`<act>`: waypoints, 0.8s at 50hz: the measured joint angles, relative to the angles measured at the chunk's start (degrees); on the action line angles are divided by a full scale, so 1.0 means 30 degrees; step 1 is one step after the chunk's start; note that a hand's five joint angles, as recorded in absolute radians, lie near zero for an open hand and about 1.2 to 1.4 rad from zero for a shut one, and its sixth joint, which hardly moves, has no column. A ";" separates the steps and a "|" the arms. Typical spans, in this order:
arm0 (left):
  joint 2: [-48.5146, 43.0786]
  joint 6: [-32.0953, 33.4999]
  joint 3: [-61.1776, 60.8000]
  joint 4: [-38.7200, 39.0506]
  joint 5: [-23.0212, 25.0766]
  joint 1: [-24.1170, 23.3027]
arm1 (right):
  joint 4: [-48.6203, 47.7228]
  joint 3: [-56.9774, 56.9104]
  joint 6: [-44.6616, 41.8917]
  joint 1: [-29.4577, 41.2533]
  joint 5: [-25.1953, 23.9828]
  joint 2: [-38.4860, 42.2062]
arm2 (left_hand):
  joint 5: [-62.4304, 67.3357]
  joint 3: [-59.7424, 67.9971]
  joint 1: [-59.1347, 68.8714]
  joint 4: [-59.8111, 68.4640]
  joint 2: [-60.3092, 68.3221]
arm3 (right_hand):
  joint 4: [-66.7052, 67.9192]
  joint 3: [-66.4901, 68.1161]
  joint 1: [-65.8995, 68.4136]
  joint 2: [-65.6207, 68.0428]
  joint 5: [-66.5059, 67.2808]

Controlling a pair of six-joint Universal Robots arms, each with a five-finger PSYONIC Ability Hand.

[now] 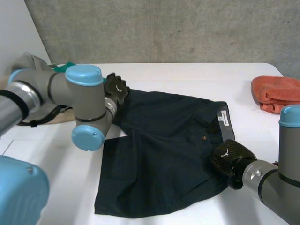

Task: Fold the laundry.

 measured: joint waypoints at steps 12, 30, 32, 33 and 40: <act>0.8724 -0.6664 -0.8593 -0.1830 0.0261 -0.0095 | -0.0945 -0.0831 0.4020 -0.0357 -0.0359 -0.0062 | 0.0893 0.1122 0.1598 0.1328 0.1253 | 0.0000 0.0000 0.0000 0.0002 0.0000; 1.3840 -1.4101 -1.6729 -0.5866 0.2878 -0.3863 | -0.1369 -0.2188 1.1287 -0.2271 0.0359 0.0293 | 0.2864 0.3247 0.3522 0.3354 0.3304 | 0.0002 0.0002 0.0000 0.0002 0.0000; 1.3217 -1.4025 -1.6697 -0.5411 0.2664 -0.3950 | -0.1396 -0.2144 1.1362 -0.2312 0.0601 0.0250 | 0.2864 0.3247 0.3522 0.3354 0.3304 | 0.0000 0.0000 0.0000 0.0002 0.0000; 1.2950 -1.3970 -1.6657 -0.5245 0.2597 -0.3973 | -0.1404 -0.2123 1.1373 -0.2326 0.0686 0.0220 | 0.2931 0.3296 0.3609 0.3413 0.3356 | 0.0000 0.0002 0.0000 0.0000 0.0000; 1.0327 -1.3161 -1.5742 -0.4017 0.1961 -0.4326 | -0.1402 -0.1929 1.1346 -0.2529 0.1046 -0.0215 | 1.0411 1.0675 1.1899 1.0906 1.1003 | 0.0000 0.0000 0.0000 0.0002 0.0000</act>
